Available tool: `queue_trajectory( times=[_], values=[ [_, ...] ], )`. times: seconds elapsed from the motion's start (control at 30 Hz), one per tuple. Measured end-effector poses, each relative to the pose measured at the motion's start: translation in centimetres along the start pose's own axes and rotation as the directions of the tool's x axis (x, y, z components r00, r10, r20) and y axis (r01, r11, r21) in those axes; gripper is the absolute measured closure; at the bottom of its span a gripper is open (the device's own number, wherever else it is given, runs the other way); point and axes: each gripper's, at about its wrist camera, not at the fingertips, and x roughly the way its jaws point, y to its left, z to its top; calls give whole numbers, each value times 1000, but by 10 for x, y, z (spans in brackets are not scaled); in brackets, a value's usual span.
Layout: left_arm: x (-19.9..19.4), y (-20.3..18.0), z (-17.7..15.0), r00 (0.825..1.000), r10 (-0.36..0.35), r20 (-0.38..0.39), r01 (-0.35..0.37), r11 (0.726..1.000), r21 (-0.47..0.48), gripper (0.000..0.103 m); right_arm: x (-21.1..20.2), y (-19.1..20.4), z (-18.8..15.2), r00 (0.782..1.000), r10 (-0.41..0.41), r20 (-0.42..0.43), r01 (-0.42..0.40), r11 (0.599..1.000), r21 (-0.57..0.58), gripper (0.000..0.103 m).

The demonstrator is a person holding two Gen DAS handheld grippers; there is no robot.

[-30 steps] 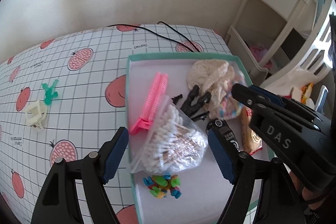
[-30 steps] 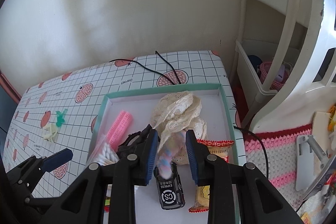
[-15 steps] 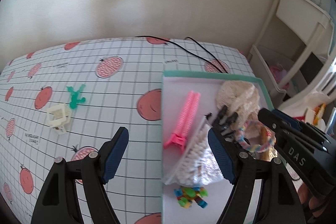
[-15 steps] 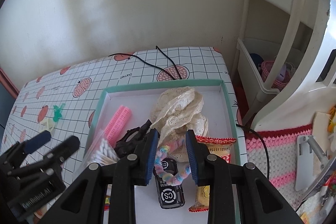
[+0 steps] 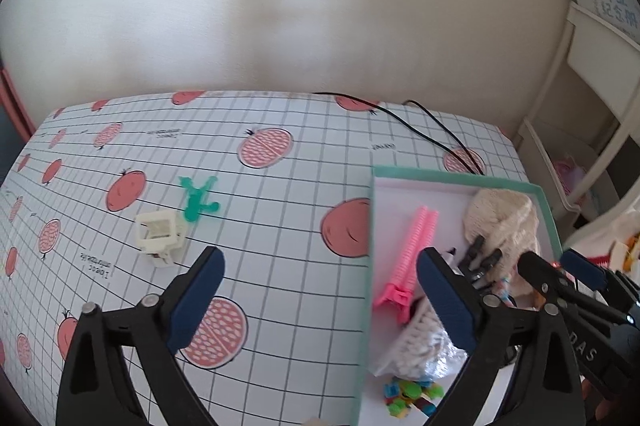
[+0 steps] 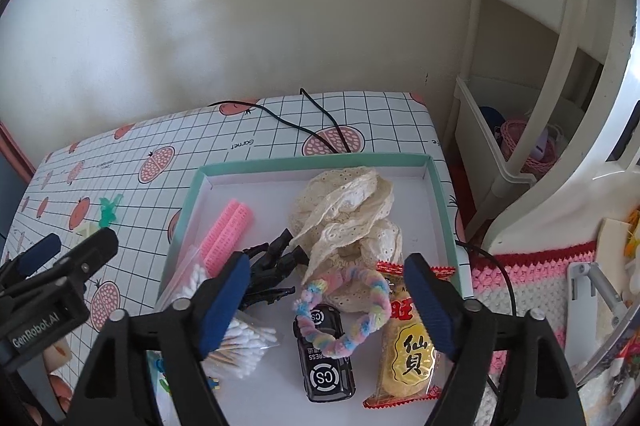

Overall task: Organize objects
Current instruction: 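Open both grippers to release the swab bag and ring in the tray, then move both tools away from the tray toward the white piece and green toy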

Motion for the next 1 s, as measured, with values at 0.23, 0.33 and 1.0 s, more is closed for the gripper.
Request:
queue_trajectory(
  times=[0.23,0.33,1.0],
  values=[
    [0,7,2,1000,19,17,-19,1000,-18,2,-1,0,0,1000,-7,16,7,1000,4,0],
    [0,8,2,999,25,25,-25,1000,-18,2,0,0,1,1000,-3,13,3,1000,3,0],
    [-6,57,15,998,47,35,-45,997,-58,2,-5,63,16,997,63,53,-61,997,-51,0]
  ],
)
